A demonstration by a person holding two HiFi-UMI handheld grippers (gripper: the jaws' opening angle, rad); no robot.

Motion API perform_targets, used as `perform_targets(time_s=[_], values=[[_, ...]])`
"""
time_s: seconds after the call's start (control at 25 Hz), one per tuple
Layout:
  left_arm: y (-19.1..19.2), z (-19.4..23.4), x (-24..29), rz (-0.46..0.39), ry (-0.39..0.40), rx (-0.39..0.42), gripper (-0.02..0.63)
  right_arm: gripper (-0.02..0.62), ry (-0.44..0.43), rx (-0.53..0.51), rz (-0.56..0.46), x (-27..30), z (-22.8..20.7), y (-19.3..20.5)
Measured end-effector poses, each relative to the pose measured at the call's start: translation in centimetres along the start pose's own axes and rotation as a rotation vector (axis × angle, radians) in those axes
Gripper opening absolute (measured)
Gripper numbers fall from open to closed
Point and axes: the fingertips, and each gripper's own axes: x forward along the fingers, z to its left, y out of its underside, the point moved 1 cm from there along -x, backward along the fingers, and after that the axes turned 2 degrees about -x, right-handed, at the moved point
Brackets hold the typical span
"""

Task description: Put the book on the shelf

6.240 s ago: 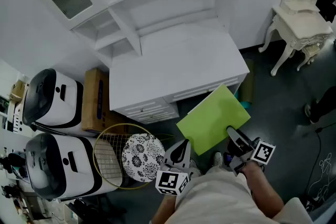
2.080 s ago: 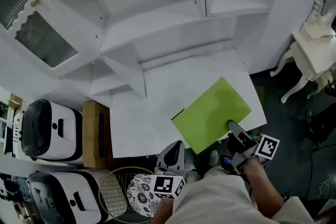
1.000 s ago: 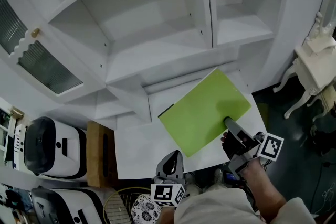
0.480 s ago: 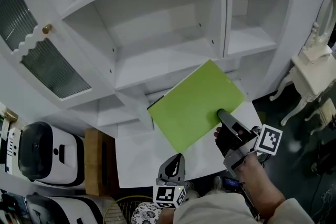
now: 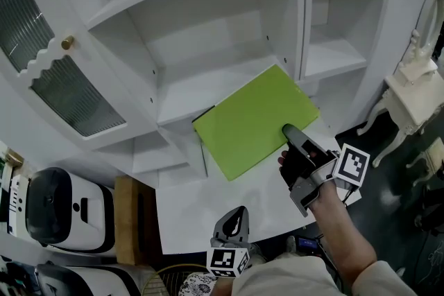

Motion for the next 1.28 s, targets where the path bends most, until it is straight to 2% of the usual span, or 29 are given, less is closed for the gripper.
perform_targets(time_s=[0.68, 1.08, 1.28], values=[[0.9, -0.2, -0.4, 0.022, 0.016, -0.002, 0.003, 0.153, 0.063, 0.025, -0.085, 5.8, -1.4, -2.1], [1.0, 0.3, -0.4, 0.015, 0.003, -0.012, 0.003, 0.153, 0.124, 0.081, -0.147, 7.6, -2.6, -3.2], [0.7, 0.6, -0.2, 0.01, 0.001, -0.013, 0.003, 0.153, 0.16, 0.145, -0.181, 8.2, -3.4, -3.4]])
